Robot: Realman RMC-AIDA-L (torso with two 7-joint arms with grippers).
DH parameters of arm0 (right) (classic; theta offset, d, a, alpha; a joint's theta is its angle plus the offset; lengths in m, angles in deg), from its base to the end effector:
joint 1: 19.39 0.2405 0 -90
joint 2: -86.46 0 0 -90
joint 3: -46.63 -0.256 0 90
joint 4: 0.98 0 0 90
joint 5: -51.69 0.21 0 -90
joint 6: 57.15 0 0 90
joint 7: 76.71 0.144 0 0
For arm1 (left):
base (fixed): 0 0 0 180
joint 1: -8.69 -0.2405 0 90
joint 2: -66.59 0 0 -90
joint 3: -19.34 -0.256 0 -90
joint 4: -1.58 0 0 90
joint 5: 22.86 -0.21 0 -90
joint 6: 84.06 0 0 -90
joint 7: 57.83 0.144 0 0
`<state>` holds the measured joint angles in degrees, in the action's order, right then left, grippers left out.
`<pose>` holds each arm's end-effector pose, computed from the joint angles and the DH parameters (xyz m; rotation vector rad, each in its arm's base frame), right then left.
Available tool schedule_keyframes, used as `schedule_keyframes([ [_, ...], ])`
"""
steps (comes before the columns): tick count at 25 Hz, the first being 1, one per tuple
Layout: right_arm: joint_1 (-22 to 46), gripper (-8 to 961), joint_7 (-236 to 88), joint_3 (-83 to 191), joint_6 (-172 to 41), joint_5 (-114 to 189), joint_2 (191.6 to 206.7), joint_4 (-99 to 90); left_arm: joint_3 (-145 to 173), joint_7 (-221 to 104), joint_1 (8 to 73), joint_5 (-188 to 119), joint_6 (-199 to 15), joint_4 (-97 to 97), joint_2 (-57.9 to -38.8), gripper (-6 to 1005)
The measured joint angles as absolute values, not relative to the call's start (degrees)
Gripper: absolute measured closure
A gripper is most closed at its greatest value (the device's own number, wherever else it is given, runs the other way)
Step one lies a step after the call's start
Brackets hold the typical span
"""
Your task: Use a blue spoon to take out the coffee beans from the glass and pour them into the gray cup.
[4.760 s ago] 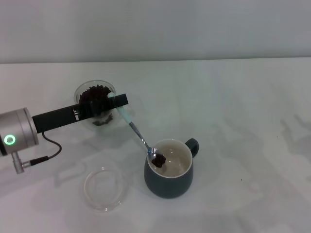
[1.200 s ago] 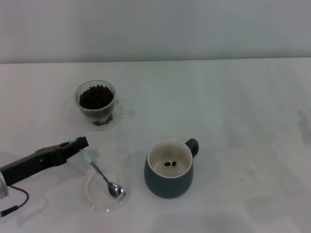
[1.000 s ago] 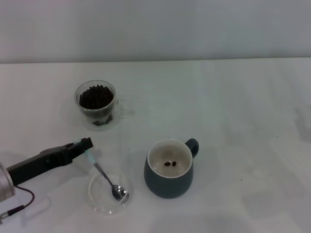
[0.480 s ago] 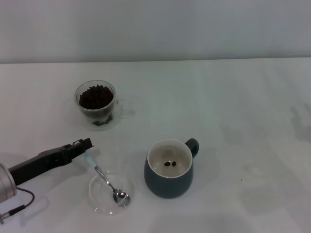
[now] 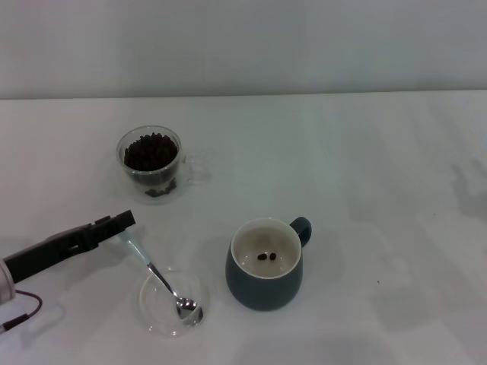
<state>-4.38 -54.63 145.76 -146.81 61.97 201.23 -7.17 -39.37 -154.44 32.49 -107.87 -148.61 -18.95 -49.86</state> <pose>0.3518 0.2658 0.0513 -1.5377 0.3837 0.9358 -0.3287 0.3174 -0.0350 -2.1378 -1.5002 -0.8063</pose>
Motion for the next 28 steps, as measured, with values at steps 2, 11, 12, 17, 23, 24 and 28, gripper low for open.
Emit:
schedule_keyframes([
  [2, -4.4, 560, -54.6, 145.7, -146.8, 62.0, 201.23, -7.1, -39.3, -154.7, 32.3, -107.7, -148.3, -19.4, -49.58, 389],
  [11, -4.4, 560, -54.9, 145.7, -146.4, 62.0, 201.24, -7.1, -36.5, -152.8, 29.2, -107.6, -148.4, -24.0, -49.13, 278],
  [12, -4.4, 560, -55.1, 145.7, -146.4, 62.0, 201.24, -7.1, -34.9, -152.3, 28.4, -107.6, -148.4, -25.0, -49.3, 277],
  [17, -4.5, 560, -55.4, 145.6, -146.4, 62.0, 201.24, -7.0, -32.6, -150.8, 25.3, -107.5, -149.0, -28.6, -49.77, 275],
  [23, -4.5, 560, -55.6, 145.7, -146.5, 62.0, 201.24, -7.0, -25.5, -143.3, 22.2, -107.4, -154.7, -31.6, -51.87, 271],
  [24, -4.5, 560, -55.6, 145.7, -146.5, 62.0, 201.24, -7.0, -23.9, -141.3, 21.9, -107.2, -156.5, -31.7, -52.08, 270],
  [28, -4.6, 560, -57.7, 146.6, -146.9, 61.9, 201.37, -7.2, -21.6, -133.4, 20.5, -103.6, -160.4, -30.5, -52.23, 271],
])
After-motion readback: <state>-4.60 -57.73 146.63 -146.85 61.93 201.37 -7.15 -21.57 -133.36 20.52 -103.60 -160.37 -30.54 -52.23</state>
